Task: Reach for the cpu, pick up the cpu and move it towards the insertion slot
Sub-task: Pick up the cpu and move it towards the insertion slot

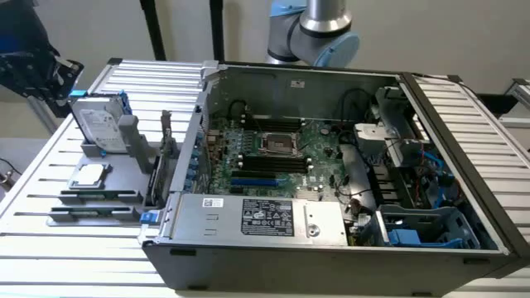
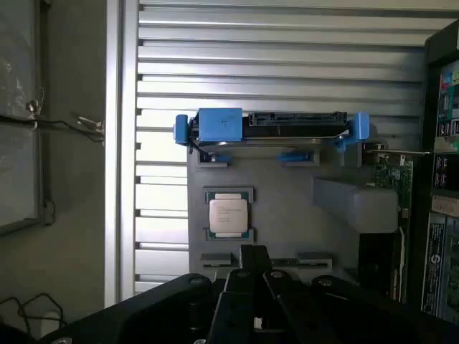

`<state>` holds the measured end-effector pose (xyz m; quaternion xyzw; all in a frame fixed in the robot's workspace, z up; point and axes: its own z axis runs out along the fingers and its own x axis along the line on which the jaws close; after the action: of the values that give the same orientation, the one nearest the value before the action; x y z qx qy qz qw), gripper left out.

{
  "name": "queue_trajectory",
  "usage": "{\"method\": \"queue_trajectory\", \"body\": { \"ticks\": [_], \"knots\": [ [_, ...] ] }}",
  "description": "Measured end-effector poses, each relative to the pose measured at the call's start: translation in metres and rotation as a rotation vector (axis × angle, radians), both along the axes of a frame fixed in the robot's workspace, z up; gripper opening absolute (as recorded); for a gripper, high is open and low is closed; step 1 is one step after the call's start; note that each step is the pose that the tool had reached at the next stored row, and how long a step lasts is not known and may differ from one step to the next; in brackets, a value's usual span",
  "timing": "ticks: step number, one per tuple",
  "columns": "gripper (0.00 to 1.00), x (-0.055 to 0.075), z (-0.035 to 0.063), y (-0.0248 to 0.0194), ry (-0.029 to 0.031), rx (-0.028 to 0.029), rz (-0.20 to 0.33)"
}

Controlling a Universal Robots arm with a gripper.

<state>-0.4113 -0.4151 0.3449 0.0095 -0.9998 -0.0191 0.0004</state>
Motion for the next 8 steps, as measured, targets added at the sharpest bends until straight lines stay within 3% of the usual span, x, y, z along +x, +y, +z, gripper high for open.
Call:
{"method": "queue_trajectory", "body": {
  "ticks": [8],
  "knots": [
    [0.11, 0.0000, 0.0000, 0.0000, 0.0000, 0.0000, 0.000]
  ]
}}
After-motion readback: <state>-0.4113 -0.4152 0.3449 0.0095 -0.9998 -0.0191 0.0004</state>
